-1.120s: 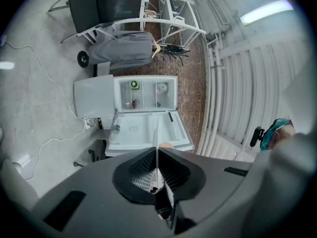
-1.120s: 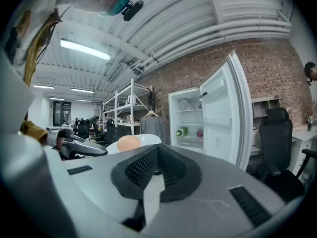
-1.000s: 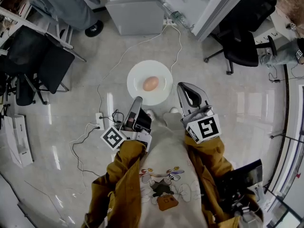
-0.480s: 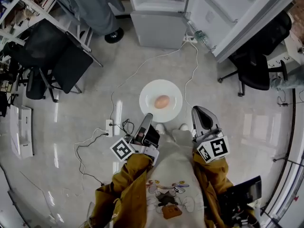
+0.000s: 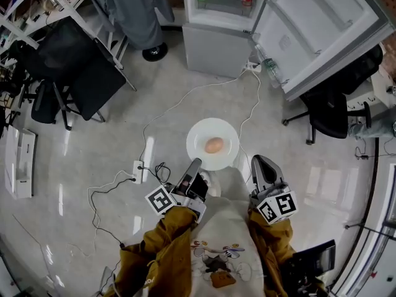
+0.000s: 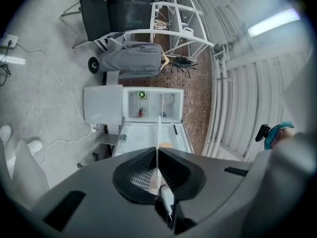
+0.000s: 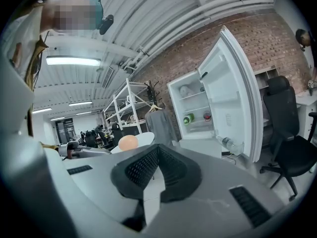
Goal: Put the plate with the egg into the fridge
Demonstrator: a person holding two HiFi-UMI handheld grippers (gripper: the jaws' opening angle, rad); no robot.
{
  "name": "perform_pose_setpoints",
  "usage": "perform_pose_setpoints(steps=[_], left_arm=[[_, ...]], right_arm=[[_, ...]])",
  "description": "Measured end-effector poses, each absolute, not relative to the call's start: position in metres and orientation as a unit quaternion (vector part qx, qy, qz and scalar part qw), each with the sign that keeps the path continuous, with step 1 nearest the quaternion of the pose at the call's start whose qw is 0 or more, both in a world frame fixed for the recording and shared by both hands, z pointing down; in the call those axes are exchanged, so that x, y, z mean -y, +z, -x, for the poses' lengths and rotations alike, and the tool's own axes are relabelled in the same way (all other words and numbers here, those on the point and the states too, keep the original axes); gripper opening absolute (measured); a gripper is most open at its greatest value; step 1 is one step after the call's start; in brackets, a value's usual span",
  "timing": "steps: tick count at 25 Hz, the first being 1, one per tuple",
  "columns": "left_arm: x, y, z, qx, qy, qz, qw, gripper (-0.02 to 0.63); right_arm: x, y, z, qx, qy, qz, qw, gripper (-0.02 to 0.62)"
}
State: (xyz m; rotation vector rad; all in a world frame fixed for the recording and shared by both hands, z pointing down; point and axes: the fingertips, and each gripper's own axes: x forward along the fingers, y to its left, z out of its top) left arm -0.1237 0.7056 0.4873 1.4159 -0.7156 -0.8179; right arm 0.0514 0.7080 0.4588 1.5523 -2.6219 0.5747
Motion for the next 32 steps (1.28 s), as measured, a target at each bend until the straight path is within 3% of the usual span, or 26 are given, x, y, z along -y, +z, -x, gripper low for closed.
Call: perform_pose_setpoints(steps=[18,32], left_arm=[[-0.604,0.483,0.144,0.369,-0.353,-0.617,0.599,0.02],[-0.439,0.445,0.045,0.32,-0.32,-0.667,0.592,0.02]], right_arm=[[-0.583,0.463,-0.05,0.85,0.203,-0.485,-0.04,0.005],[-0.445,0.451,-0.141,0.828,0.196,-0.518,-0.091,0.005]])
